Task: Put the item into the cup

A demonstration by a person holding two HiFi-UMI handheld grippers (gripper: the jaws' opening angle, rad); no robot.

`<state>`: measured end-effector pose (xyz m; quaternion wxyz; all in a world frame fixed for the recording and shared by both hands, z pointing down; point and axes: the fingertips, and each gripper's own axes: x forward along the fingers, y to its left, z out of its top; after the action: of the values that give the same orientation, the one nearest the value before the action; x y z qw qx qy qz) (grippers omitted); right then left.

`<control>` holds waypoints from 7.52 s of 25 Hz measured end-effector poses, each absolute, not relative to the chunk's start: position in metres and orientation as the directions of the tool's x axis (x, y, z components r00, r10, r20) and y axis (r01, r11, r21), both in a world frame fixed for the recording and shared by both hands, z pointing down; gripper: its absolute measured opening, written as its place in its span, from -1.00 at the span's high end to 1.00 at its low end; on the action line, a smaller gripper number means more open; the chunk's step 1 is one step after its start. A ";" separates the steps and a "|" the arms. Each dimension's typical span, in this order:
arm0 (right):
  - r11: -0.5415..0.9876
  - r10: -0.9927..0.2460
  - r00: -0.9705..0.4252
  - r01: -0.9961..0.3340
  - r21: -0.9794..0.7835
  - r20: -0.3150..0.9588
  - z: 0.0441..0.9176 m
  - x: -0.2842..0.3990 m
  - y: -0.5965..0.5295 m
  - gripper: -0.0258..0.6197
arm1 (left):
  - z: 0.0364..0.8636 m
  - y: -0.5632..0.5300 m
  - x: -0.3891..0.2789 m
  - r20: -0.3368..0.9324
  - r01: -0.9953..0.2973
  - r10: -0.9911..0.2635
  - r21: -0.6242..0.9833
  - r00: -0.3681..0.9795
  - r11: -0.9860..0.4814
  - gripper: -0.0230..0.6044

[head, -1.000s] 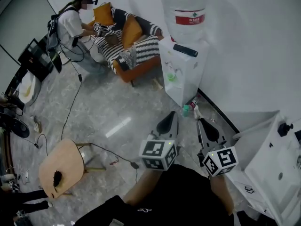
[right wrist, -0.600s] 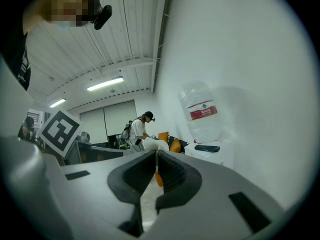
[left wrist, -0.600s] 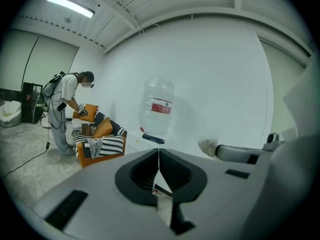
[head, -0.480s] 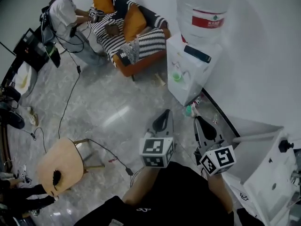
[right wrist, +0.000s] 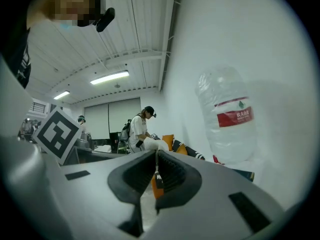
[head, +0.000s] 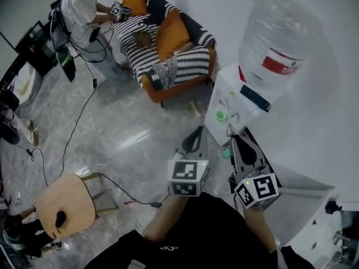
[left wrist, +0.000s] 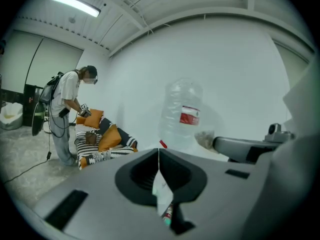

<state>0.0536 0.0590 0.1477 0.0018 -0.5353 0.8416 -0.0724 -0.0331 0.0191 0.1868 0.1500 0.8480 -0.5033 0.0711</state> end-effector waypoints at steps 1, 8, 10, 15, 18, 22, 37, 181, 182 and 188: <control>0.416 -0.903 -0.425 -0.902 -0.115 0.065 0.146 0.051 0.048 0.85 | 0.186 0.008 -0.034 0.268 -0.874 -0.832 0.175 0.486 -0.454 0.88; 0.357 -0.930 -0.365 -0.925 -0.130 0.045 0.148 0.062 0.000 0.85 | 0.174 -0.042 -0.022 0.231 -0.845 -0.813 0.149 0.535 -0.514 0.88; 0.346 -0.934 -0.354 -0.929 -0.131 0.048 0.149 0.068 -0.006 0.85 | 0.178 -0.046 -0.012 0.236 -0.831 -0.797 0.158 0.556 -0.533 0.88; 0.357 -0.927 -0.370 -0.922 -0.153 0.065 0.156 0.071 -0.030 0.85 | 0.187 -0.055 -0.005 0.257 -0.821 -0.780 0.151 0.570 -0.550 0.88; 0.392 -0.911 -0.406 -0.908 -0.151 0.072 0.153 0.053 -0.036 0.85 | 0.185 -0.063 -0.030 0.273 -0.853 -0.809 0.163 0.521 -0.495 0.88; 0.442 -0.886 -0.456 -0.885 -0.144 0.082 0.158 0.033 -0.043 0.85 | 0.188 -0.073 -0.050 0.267 -0.867 -0.825 0.178 0.498 -0.466 0.88; 0.439 -0.869 -0.467 -0.880 -0.181 0.160 0.188 0.010 -0.037 0.85 | 0.208 -0.061 -0.057 0.299 -0.829 -0.775 0.131 0.556 -0.544 0.88; -0.040 -0.821 -0.007 -0.997 -0.070 0.572 0.636 0.138 -0.201 0.76 | 0.629 -0.144 0.016 0.706 -0.861 -0.537 0.208 0.461 -0.465 0.88; -0.026 -0.824 -0.019 -0.997 -0.072 0.566 0.632 0.133 -0.197 0.77 | 0.625 -0.139 0.012 0.698 -0.867 -0.552 0.208 0.456 -0.453 0.89; 0.050 -0.826 -0.090 -0.995 -0.088 0.556 0.605 0.106 -0.168 0.86 | 0.598 -0.108 -0.009 0.687 -0.884 -0.569 0.260 0.452 -0.388 0.89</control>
<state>0.1065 -0.1678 0.6047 -0.1823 -0.6493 0.7011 -0.2316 -0.0092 -0.1080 0.5983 0.3107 0.7933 -0.4579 0.2539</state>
